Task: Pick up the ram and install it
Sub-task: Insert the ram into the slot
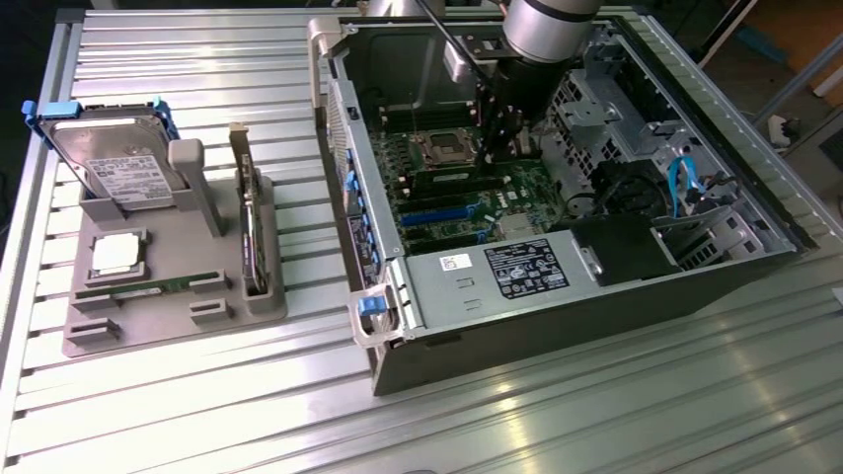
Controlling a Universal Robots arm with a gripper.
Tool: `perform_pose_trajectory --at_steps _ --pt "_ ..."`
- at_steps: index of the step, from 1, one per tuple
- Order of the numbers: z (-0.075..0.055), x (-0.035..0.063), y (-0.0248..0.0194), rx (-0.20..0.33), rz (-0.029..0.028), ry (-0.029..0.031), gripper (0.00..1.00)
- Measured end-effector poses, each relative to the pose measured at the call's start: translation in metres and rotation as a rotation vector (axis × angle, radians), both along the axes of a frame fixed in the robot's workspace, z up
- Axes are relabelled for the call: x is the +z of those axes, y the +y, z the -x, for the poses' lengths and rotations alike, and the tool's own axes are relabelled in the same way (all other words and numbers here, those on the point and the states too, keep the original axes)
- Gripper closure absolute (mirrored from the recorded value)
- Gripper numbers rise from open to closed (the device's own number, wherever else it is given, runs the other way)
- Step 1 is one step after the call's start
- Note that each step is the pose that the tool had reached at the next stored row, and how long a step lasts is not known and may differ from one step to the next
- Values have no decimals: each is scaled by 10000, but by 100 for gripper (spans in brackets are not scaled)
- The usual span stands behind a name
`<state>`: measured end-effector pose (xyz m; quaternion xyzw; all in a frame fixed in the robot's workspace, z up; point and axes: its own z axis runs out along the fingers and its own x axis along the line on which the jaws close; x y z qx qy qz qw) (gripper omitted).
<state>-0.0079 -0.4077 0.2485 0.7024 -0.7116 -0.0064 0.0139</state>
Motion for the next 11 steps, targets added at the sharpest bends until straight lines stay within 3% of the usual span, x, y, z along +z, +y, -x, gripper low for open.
perform_pose_trajectory --at_steps 11 --pt "0 -26 1 -1 -5 -1 88"
